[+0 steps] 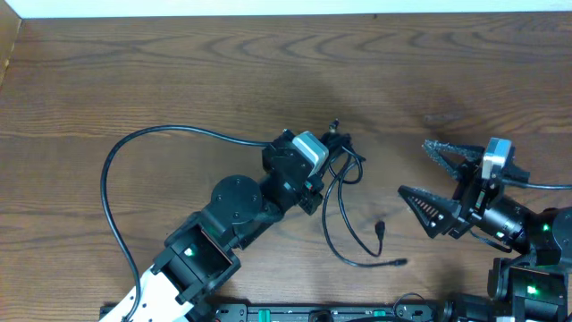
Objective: Untangle cables
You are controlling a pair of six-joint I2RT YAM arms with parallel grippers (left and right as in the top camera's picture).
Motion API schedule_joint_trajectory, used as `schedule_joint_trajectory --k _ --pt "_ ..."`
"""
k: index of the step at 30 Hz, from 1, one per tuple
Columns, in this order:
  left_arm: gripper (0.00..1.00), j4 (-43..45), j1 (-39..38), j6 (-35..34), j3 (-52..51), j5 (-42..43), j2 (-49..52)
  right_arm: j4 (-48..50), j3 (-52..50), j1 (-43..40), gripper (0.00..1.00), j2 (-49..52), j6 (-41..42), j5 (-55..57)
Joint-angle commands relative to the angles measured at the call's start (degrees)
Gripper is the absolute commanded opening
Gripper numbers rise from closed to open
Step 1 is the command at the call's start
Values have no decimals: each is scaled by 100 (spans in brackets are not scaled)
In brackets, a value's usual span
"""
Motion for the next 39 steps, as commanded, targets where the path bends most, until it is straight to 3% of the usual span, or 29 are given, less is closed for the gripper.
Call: schedule_joint_trajectory --k 1,9,15,23,28,33,39 --pt "8 33 -24 -184 98 -868 -74 -31 275 2 99 133 435 107" --pt "8 -13 -24 -761 98 -1582 -74 -37 1421 0 99 1346 1045 -789" --pt "7 -164 -24 -1034 98 -1845 -74 -50 1878 2 99 2068 1399 -793" --pt "7 -249 -17 -1314 98 -2374 -74 -511 1923 11 99 2352 1285 1189" --pt "8 -251 -15 -1311 98 -2424 -72 -1746 2337 365 99 2636 -136 2452" --pt "8 -350 -15 -1311 98 -2662 -72 -2664 2833 1281 99 3097 -2745 3095" --pt "7 -520 -15 -1495 98 -3047 -72 -3185 2855 2280 99 3180 -4229 3335"
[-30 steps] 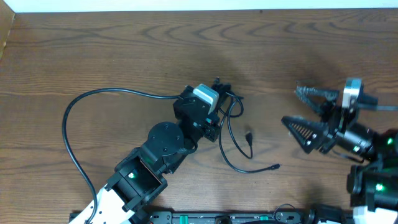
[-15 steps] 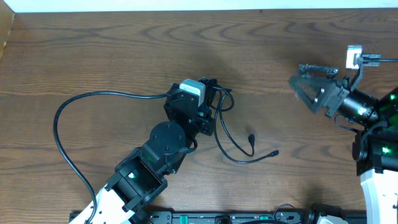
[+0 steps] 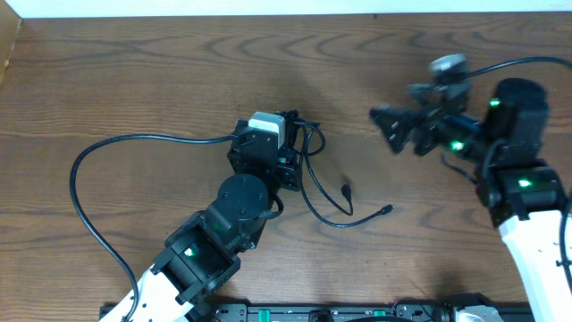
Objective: Untangle cables
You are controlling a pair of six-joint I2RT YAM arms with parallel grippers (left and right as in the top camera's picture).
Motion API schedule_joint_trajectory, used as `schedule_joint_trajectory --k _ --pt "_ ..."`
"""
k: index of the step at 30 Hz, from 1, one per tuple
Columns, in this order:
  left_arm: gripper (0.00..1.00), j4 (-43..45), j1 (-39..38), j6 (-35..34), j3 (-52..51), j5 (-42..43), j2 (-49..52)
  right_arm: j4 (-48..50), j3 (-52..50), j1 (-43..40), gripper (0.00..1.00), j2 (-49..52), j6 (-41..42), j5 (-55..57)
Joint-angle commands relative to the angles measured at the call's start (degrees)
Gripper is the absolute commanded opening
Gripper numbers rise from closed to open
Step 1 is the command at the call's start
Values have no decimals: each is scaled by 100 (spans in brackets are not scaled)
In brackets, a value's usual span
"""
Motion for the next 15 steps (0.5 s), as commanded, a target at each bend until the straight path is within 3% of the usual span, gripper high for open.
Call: schedule_joint_trajectory --k 1,5,9,15 --pt "7 -37 -7 -365 98 -476 -72 -192 133 538 99 -13 -1593 280" --pt "7 -72 -7 -920 98 -485 -72 -229 131 1182 99 -4 -1862 286" --pt "8 -114 -11 -1342 98 -470 -72 -74 131 1502 99 13 -1552 634" --pt "7 -125 -13 -1801 96 356 -72 153 131 1740 99 188 -1294 809"
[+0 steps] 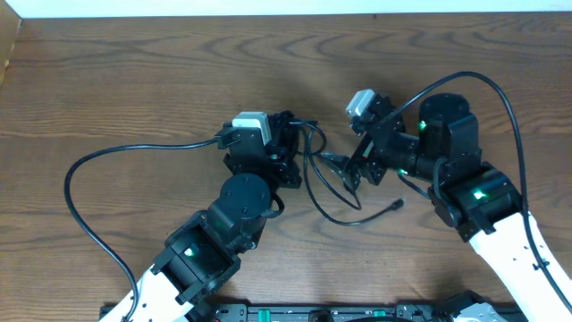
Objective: Untangle cables
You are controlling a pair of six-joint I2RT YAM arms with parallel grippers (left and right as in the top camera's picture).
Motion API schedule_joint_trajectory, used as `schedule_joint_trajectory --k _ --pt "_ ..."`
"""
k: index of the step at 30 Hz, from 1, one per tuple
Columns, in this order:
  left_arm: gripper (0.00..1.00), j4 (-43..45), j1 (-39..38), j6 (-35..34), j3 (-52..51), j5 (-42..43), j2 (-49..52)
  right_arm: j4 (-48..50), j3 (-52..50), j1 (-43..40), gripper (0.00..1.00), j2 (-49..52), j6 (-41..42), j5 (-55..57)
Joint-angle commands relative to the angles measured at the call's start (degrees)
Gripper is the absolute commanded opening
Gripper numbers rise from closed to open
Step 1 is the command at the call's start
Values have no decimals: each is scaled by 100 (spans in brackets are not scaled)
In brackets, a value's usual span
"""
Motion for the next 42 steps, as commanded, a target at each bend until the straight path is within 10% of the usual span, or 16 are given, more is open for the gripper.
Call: schedule_joint_trajectory --k 1,34,42 --pt "8 61 -13 -404 96 498 -72 111 131 114 99 164 223 249" --pt "7 -249 -155 -933 96 2063 -654 -262 131 -24 99 470 619 4699" --pt "7 -457 -155 411 96 1447 -713 -1346 131 -109 99 470 -341 3687"
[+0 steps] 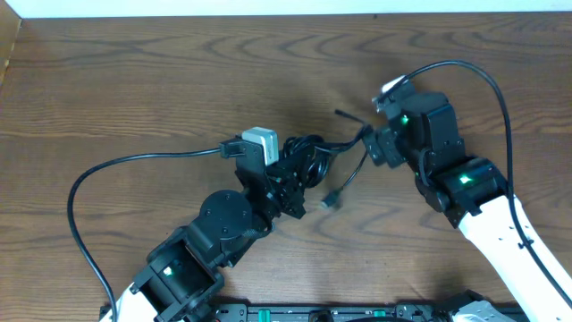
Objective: Untangle cables
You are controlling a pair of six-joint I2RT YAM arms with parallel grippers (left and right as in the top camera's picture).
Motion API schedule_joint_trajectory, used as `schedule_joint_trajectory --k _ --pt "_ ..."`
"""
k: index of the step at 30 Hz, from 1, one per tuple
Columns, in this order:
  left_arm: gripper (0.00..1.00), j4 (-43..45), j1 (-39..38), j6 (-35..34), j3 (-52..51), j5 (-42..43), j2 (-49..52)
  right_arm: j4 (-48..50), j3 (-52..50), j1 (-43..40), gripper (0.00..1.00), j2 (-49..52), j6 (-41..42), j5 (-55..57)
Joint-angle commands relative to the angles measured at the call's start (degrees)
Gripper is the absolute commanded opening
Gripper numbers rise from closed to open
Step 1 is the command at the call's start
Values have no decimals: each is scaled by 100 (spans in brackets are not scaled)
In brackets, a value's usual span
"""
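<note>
Only the overhead view is given. A knot of thin black cables sits mid-table. My left gripper reaches in from the lower left and is shut on the knot, its fingers mostly hidden under the wrist. My right gripper comes from the right and is shut on a strand drawn taut out of the knot. One short cable end pokes up and left past the right gripper. A second strand hangs down to a plug on the wood.
The wooden table runs to a white edge at the top. The left arm's own black lead loops wide on the left. The right arm's lead arches over its wrist. A black rail lies along the front edge.
The right gripper was reaching into the loops beside the left gripper and is now to the right with a strand pulled taut. The loose loop that lay below has shrunk to one hanging plug.
The left gripper held the cable bundle mid-table while the right gripper stood open far right. The left had then shifted the bundle leftward and the right arm was at the back right. The right then reached the loops, and now holds a strand stretched away from the knot.
</note>
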Motion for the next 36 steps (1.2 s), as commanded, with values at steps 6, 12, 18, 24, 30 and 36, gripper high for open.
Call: schedule_joint_trajectory --k 6,12,18,24,30,36 --pt "8 -337 -24 1956 96 -310 -105 -1102 98 -37 99 26 -1631 -2144" --pt "8 -752 -24 2903 96 -306 -107 -1386 98 -37 99 24 -2072 -3217" --pt "7 -1156 -24 3495 96 -284 -105 -1285 101 -39 99 -138 -2127 -4232" --pt "7 -1123 -24 3834 98 1036 -105 -957 101 -39 99 -616 -2319 -5458" --pt "8 -1040 -24 4522 96 2813 -101 -852 101 -33 99 -872 -2326 -5805" --pt "8 -721 -24 4562 96 2957 -103 -1056 98 -33 95 -876 -2610 -5888"
